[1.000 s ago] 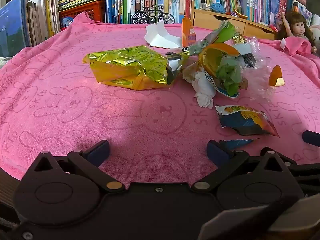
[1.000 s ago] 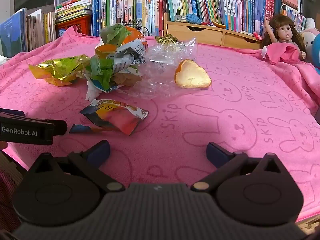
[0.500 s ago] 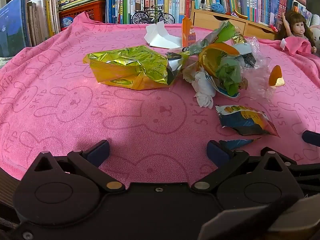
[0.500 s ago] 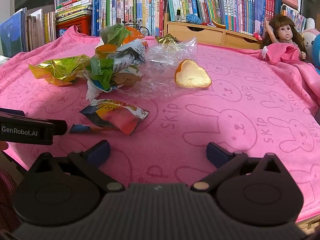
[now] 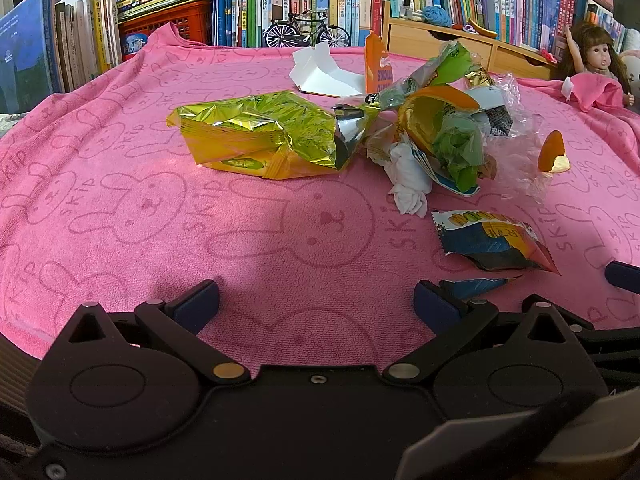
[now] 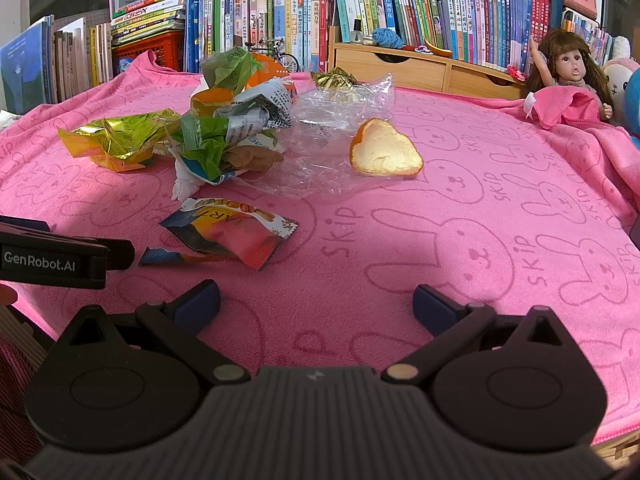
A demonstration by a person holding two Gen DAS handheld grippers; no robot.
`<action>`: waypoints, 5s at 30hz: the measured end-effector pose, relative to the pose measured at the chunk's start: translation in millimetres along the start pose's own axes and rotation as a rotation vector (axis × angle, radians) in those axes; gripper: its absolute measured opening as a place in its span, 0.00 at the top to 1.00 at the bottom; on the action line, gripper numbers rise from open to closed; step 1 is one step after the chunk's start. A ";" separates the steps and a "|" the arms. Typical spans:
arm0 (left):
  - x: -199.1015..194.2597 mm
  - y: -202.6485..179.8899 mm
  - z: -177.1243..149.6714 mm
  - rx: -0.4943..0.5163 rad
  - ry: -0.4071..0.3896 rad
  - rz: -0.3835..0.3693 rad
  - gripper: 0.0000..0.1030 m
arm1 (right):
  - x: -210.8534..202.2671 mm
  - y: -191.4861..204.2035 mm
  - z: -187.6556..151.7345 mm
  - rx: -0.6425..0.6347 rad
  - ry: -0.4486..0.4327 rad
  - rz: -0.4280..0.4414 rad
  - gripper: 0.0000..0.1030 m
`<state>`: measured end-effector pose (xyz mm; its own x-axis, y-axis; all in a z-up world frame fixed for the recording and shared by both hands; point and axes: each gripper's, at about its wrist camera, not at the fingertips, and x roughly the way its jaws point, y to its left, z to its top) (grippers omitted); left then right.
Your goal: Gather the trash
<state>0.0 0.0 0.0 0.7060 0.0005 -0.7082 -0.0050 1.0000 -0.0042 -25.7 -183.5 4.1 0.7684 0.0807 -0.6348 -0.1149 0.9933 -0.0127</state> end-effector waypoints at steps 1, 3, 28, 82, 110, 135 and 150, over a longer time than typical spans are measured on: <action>0.0 0.0 0.0 0.000 0.000 0.000 0.00 | 0.0 0.1 0.0 0.000 0.000 0.000 0.00; 0.0 0.0 0.0 0.000 -0.001 0.000 0.00 | 0.1 0.0 0.0 0.000 0.000 0.000 0.00; 0.1 0.0 0.1 0.000 0.000 0.000 0.00 | 0.3 0.1 -0.5 0.000 -0.001 0.000 0.00; -27.9 53.8 25.9 -0.105 -0.101 -0.035 0.00 | 9.8 16.0 32.7 -0.023 -0.118 0.168 0.01; -24.7 -1.6 49.0 -0.104 -0.193 -0.354 0.37 | 16.9 24.1 14.9 -0.113 -0.158 0.149 0.28; -40.6 -8.2 50.2 -0.077 -0.229 -0.419 0.78 | -18.3 -7.3 -9.9 -0.081 -0.236 0.098 0.68; -43.8 5.9 14.2 0.043 -0.217 -0.214 0.66 | -36.5 2.7 -18.0 -0.119 -0.283 0.053 0.68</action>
<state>-20.8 5.9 41.0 0.8226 -0.2135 -0.5270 0.1871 0.9768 -0.1037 -65.4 -185.3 13.3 0.9023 0.1687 -0.3969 -0.2196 0.9718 -0.0864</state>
